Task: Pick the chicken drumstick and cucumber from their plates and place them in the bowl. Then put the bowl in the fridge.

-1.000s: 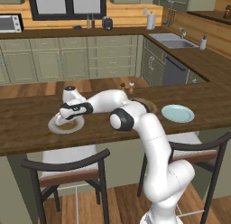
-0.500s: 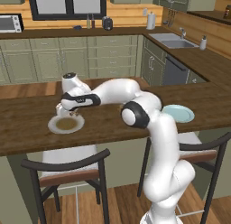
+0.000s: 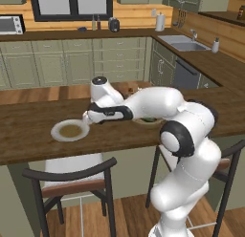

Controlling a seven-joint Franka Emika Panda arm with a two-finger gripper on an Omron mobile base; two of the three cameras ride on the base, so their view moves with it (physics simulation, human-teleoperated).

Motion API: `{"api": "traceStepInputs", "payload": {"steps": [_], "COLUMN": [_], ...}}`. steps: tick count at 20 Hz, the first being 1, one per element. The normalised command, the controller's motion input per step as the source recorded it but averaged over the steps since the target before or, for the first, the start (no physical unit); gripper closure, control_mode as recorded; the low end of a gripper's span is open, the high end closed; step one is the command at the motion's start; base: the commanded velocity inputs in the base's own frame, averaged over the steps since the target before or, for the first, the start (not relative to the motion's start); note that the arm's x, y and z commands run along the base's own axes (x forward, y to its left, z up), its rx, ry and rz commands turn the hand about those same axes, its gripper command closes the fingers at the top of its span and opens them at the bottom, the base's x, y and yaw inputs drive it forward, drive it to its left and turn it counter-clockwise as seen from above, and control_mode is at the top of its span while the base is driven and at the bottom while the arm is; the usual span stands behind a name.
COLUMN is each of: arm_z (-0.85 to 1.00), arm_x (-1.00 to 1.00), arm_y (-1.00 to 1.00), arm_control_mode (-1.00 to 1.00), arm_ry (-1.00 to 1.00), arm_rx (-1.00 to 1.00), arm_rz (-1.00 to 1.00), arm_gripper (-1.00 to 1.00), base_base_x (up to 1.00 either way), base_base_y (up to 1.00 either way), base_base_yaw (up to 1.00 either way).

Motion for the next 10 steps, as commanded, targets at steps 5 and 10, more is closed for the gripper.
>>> {"api": "traceStepInputs", "payload": {"steps": [5, 10], "arm_z": [0.39, 0.32], "arm_x": [-0.02, 0.22], "arm_y": [-1.0, -1.0], "arm_control_mode": [-1.0, -1.0], "arm_ry": [0.08, 0.11], "arm_rx": [0.0, 0.0], "arm_rz": [-0.04, -0.04], "arm_gripper": [1.0, 1.0], "base_base_x": [0.0, 0.0], "base_base_y": [0.0, 0.0], "base_base_yaw": [0.0, 0.0]}}
